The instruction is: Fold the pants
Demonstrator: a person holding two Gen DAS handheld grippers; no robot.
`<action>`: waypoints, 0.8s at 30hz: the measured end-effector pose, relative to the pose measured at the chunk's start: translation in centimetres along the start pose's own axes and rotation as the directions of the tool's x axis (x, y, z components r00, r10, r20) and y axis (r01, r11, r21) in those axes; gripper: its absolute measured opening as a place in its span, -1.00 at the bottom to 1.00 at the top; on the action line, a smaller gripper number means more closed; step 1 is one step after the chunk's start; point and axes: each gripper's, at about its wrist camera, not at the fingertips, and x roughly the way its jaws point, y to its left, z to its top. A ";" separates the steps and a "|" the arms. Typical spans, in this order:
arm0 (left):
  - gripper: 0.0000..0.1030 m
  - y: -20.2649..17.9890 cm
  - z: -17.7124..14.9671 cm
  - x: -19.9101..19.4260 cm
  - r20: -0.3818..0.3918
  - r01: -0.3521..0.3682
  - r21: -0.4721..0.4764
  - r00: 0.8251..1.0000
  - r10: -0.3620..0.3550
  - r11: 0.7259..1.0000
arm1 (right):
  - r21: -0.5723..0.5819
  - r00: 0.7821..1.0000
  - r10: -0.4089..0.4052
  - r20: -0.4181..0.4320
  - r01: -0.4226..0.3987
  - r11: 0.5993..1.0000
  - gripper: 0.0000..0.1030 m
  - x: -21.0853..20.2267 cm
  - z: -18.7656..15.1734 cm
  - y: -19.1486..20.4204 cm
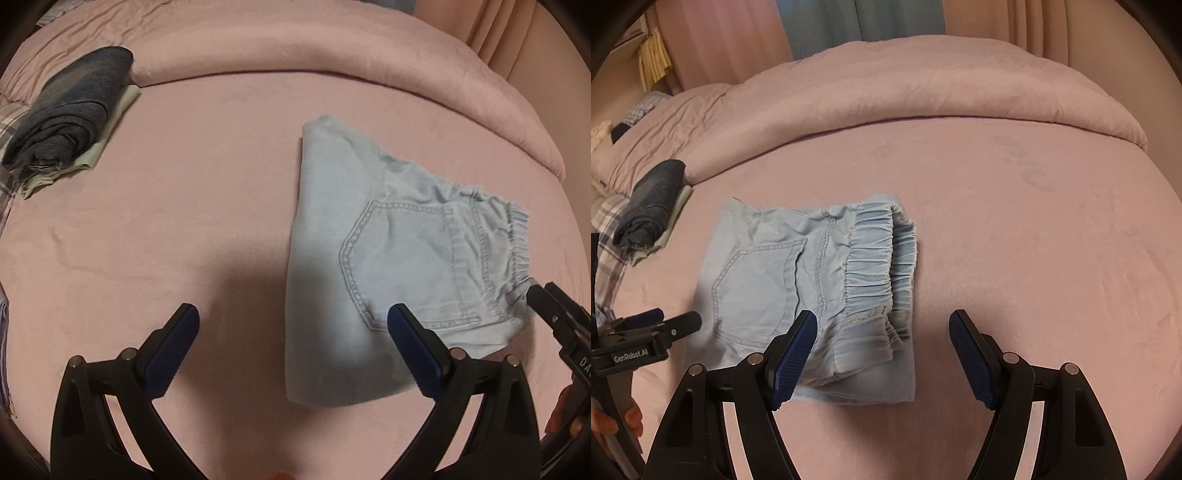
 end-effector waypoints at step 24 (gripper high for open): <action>0.98 -1.3 -4.9 -13.0 0.228 -0.095 0.060 0.970 0.079 0.994 | -0.107 0.989 0.032 0.146 -0.017 0.994 0.97 -10.9 -2.9 3.9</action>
